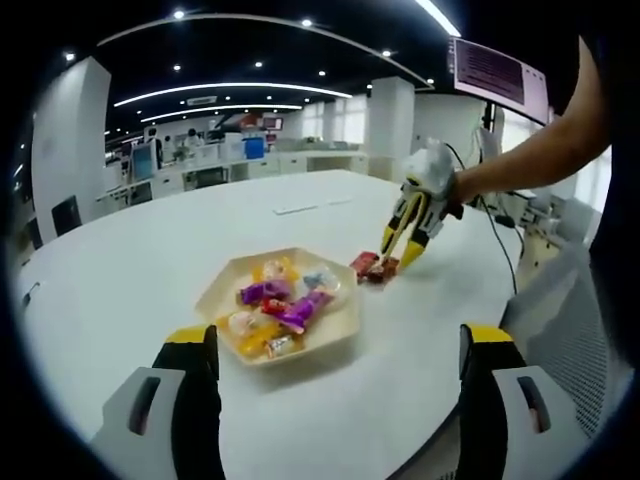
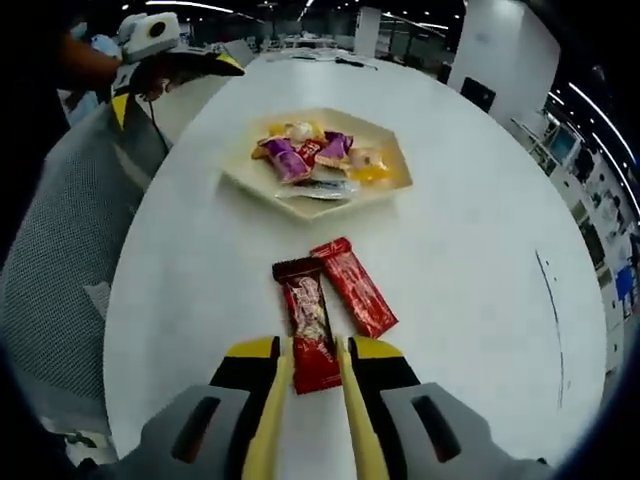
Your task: Place the target food into the container with the food tongs after gripping and lifting it, then release it inside without dropping or visibly crushing the food.
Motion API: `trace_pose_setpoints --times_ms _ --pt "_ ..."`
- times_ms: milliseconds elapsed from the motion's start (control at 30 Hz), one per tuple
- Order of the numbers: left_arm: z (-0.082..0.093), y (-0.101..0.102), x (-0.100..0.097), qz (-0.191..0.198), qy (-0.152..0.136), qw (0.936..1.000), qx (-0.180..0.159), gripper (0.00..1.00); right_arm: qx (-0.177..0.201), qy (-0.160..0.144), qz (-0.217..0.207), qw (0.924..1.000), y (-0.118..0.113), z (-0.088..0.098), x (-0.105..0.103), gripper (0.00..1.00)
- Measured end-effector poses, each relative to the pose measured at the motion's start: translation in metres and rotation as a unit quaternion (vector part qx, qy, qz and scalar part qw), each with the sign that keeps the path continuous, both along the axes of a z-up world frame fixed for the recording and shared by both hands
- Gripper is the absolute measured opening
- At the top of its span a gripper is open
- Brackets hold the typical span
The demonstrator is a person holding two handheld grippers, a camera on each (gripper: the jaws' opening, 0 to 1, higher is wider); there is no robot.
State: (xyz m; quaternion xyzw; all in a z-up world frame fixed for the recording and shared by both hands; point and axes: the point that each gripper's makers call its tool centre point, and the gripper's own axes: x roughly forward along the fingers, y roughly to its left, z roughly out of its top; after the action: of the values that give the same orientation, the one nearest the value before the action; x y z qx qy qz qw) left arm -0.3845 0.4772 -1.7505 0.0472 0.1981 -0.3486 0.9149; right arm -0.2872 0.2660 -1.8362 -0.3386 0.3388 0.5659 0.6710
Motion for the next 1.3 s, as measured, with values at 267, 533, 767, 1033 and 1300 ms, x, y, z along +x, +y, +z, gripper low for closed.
trace_pose_setpoints --times_ms 267,533,767,1033,1300 --pt "0.001 0.0 0.0 0.002 -0.002 1.0 0.0 0.96 -0.01 0.01 -0.004 0.9999 -0.001 0.0 -0.003 0.23" --pt "0.002 0.0 0.0 0.001 -0.003 1.0 -0.002 0.97 -0.016 0.01 -0.011 0.9998 -0.004 0.006 -0.004 0.24" --pt "0.003 0.0 0.001 0.003 -0.006 1.0 -0.002 0.96 -0.007 -0.002 -0.028 0.9996 -0.004 0.028 0.004 0.24" --pt "0.002 0.001 0.002 0.004 -0.006 1.0 -0.003 0.99 -0.005 -0.021 -0.031 0.9993 -0.002 0.047 0.012 0.24" --pt "0.004 0.002 0.002 0.006 -0.01 0.9999 -0.003 0.99 -0.005 -0.033 -0.022 0.9992 0.006 0.056 0.014 0.24"
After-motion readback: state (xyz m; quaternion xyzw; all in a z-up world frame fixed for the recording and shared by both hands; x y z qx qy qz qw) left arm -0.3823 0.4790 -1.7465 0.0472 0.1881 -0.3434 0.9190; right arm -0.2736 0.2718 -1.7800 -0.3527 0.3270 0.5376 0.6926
